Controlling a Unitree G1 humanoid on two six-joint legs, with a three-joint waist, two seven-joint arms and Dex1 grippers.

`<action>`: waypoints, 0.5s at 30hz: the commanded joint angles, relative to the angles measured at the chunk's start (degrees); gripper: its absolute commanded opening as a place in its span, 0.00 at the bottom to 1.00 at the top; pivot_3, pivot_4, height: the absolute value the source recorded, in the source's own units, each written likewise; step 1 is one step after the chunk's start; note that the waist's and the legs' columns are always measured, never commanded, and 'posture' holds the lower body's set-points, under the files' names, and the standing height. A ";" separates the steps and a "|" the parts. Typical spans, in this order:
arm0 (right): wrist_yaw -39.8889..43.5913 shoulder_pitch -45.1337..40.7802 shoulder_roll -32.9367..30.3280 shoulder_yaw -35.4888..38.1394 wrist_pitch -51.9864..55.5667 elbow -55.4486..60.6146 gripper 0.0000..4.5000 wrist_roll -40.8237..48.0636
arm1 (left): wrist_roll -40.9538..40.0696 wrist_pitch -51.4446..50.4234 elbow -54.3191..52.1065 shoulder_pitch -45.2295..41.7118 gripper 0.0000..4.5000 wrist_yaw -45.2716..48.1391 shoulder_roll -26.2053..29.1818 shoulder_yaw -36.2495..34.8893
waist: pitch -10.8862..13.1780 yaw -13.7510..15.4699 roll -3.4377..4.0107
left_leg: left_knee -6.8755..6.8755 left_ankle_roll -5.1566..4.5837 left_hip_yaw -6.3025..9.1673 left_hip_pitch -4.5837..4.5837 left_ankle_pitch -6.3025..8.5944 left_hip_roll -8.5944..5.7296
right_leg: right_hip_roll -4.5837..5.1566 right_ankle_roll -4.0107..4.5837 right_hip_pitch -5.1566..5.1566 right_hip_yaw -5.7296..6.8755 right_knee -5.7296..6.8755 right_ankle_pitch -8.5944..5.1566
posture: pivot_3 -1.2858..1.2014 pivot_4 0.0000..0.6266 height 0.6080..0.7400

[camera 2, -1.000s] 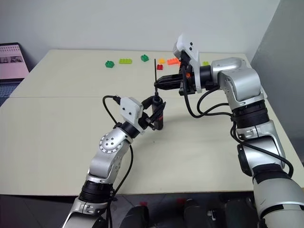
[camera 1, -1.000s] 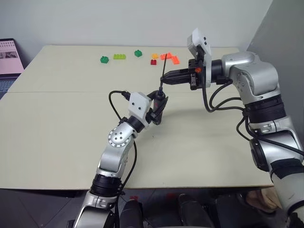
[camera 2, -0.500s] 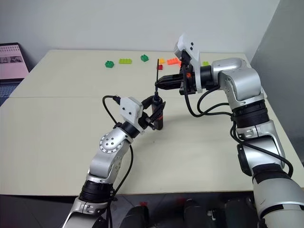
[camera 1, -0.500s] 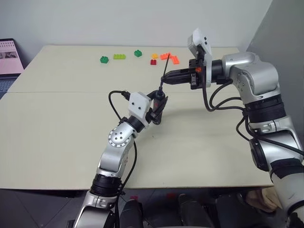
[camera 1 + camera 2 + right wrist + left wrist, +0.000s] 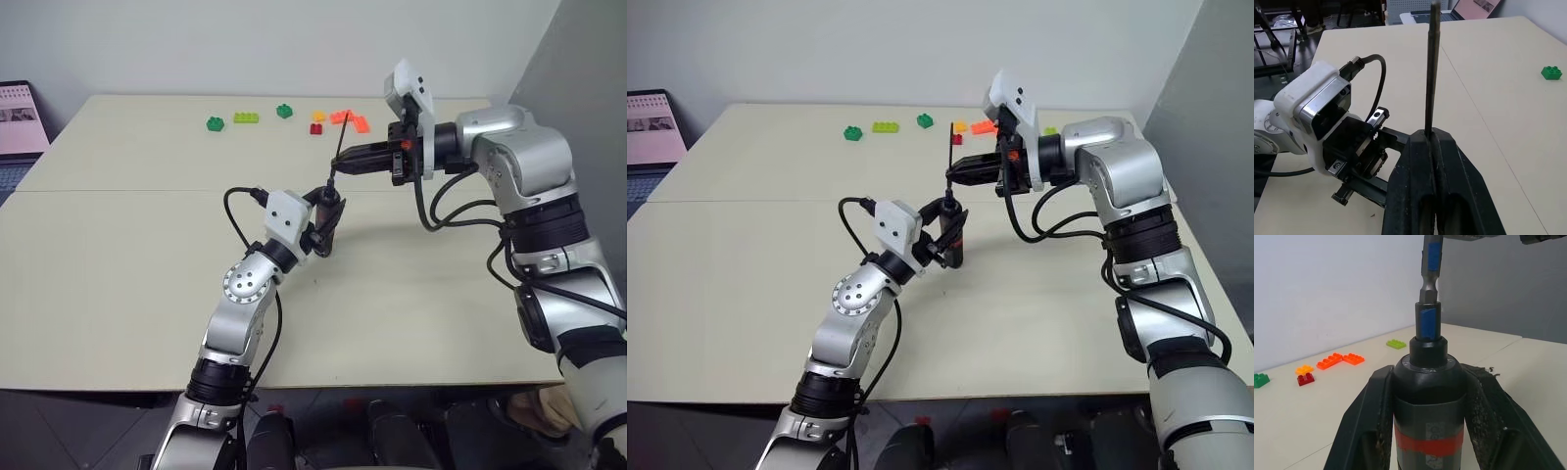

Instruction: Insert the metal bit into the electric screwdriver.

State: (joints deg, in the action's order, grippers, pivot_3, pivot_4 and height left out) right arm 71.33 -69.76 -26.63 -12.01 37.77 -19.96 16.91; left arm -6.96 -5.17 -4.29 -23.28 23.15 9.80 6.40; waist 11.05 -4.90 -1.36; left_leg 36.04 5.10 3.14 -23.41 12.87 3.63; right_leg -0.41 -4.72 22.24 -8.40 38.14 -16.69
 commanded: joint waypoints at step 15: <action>2.84 -3.76 0.43 -2.55 -1.92 -2.97 0.00 -3.32 | 0.89 -0.61 1.91 0.76 0.36 -0.47 0.73 -0.42 | -0.03 -0.02 0.02 | 0.00 0.00 0.00 0.01 0.00 0.00 | 0.00 0.01 -0.01 0.00 -0.01 0.02 | 0.52 0.24 1.00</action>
State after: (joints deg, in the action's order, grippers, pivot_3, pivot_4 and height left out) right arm 73.84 -72.64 -26.40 -14.15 35.86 -22.85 14.39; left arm -6.96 -4.60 -3.92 -23.27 23.16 9.83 6.40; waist 11.03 -4.92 -1.35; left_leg 36.05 5.10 3.14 -23.40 12.87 3.63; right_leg -0.41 -4.71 22.23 -8.40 38.14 -16.67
